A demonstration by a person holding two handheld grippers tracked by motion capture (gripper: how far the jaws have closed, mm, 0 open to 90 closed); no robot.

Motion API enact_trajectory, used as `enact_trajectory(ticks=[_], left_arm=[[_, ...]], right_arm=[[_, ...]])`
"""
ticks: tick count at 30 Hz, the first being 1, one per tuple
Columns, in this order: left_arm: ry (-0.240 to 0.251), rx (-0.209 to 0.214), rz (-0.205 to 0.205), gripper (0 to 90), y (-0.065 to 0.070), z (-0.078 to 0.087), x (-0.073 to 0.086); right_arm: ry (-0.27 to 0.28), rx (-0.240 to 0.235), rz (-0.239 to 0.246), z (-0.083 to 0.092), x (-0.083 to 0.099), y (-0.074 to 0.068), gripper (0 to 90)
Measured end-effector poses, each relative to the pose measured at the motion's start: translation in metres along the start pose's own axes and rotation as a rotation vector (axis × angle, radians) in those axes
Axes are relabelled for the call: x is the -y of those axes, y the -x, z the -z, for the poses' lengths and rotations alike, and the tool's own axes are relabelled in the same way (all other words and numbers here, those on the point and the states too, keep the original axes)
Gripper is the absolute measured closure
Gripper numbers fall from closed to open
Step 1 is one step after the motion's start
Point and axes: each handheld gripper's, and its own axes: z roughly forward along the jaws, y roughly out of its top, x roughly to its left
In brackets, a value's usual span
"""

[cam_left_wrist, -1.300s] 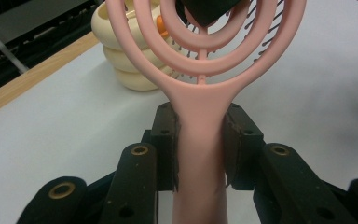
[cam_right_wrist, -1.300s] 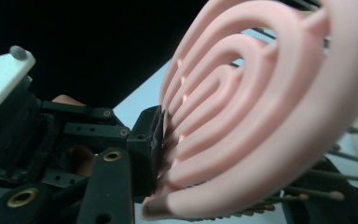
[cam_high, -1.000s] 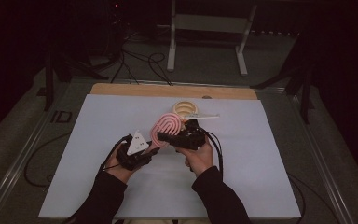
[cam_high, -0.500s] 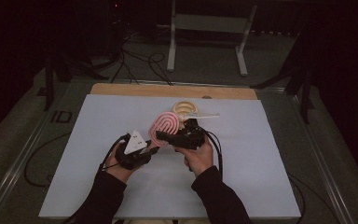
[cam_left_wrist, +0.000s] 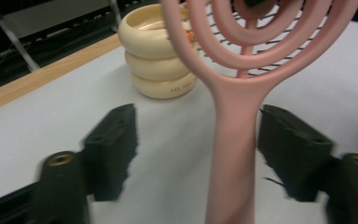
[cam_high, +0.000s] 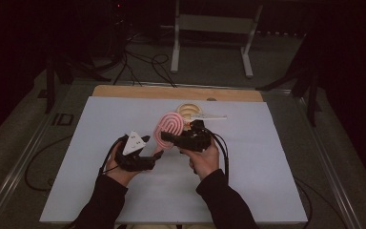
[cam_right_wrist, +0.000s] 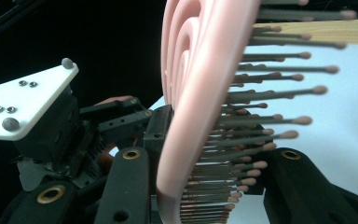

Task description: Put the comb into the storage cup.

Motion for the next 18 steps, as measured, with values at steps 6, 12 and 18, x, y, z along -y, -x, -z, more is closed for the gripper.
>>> enact_trajectory(ticks=[6,12,18], left_arm=[[0.036,-0.007,0.036,18.1,-0.004,0.006,0.0],[0.06,-0.006,0.066,9.3,-0.008,0.014,0.0],[0.099,-0.029,0.113,0.3,-0.018,0.031,0.004]], right_arm=[[0.009,0.007,-0.007,0.003,-0.001,0.0,63.4],[0.017,0.013,-0.012,0.006,-0.002,0.002,63.5],[0.021,0.022,-0.018,0.009,-0.003,0.005,63.5]])
